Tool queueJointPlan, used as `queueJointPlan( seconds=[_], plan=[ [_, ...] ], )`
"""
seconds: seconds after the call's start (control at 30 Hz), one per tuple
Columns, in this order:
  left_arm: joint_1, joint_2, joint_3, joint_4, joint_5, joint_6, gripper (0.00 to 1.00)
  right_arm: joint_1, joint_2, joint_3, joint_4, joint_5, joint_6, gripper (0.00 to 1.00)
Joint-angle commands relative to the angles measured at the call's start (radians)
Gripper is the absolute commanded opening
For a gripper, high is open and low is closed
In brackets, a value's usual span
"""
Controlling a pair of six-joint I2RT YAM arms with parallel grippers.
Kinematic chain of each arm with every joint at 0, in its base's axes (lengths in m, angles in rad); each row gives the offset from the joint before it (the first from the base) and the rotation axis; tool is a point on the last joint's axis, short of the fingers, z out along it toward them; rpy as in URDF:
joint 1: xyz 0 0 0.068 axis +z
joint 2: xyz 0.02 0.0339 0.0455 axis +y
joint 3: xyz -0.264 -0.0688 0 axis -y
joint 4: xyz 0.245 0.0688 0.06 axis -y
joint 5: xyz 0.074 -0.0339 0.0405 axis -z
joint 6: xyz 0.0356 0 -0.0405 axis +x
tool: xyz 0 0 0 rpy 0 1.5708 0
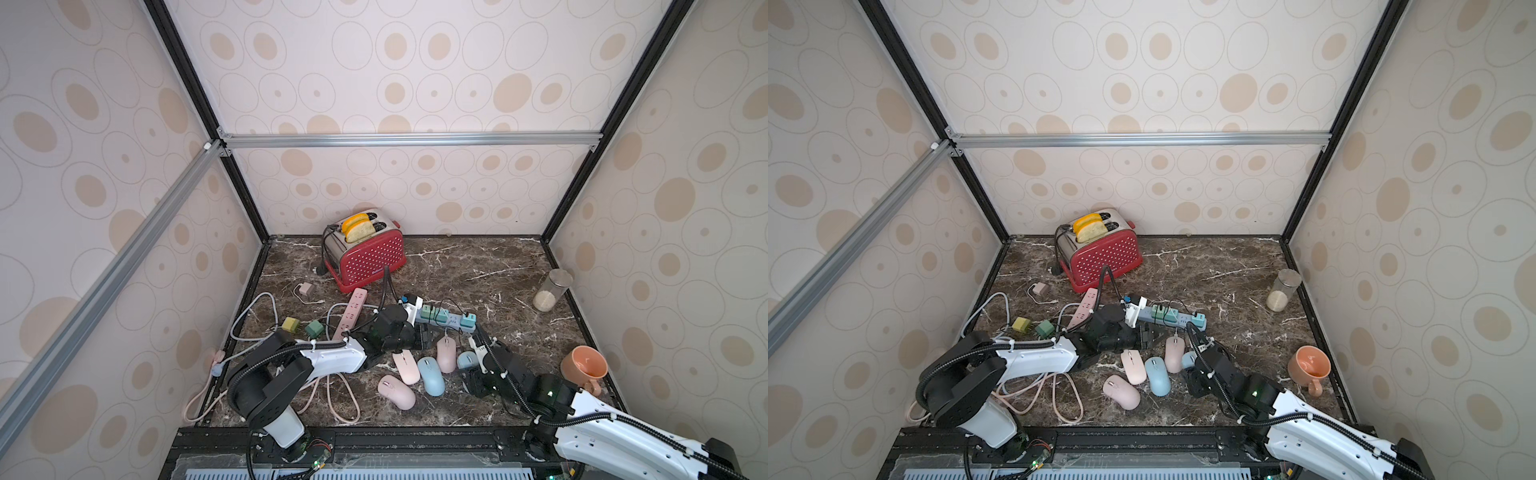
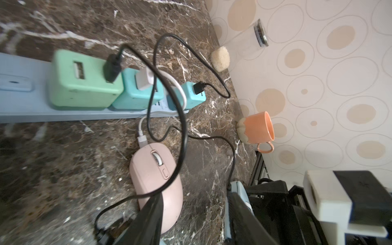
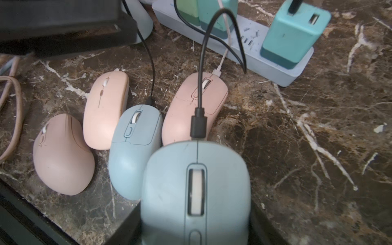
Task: Unplug the wireless mouse
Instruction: Pick up the mouse from the center of the board, then remove the plug from the socket.
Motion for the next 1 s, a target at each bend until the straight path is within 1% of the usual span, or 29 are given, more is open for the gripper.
queueJointPlan(
  seconds=[0.0,0.07,0.17,0.37,0.6,0.9,0.97],
  plan=[
    [-0.024,0.038,0.049,0.118,0.048,-0.045,0.58,0.001,-0.021,-0.012,0.017,-0.015,-0.037,0.44],
    [-0.034,0.057,0.060,0.107,0.051,-0.034,0.58,0.001,-0.019,-0.003,0.020,-0.023,-0.049,0.44],
    [-0.040,0.082,0.060,0.137,0.063,-0.049,0.54,0.000,-0.008,0.007,0.040,-0.043,-0.070,0.44],
    [-0.053,0.111,0.074,0.169,0.084,-0.056,0.53,0.001,0.035,0.032,0.068,-0.066,-0.079,0.43],
    [-0.054,0.110,0.072,0.162,0.080,-0.054,0.48,0.001,0.073,0.060,0.115,-0.075,-0.078,0.42],
    [-0.053,0.101,0.072,0.136,0.064,-0.051,0.38,0.001,0.107,0.080,0.167,-0.065,-0.070,0.41],
    [-0.055,0.102,0.073,0.135,0.060,-0.054,0.35,0.001,0.117,0.084,0.170,-0.069,-0.067,0.41]
  ],
)
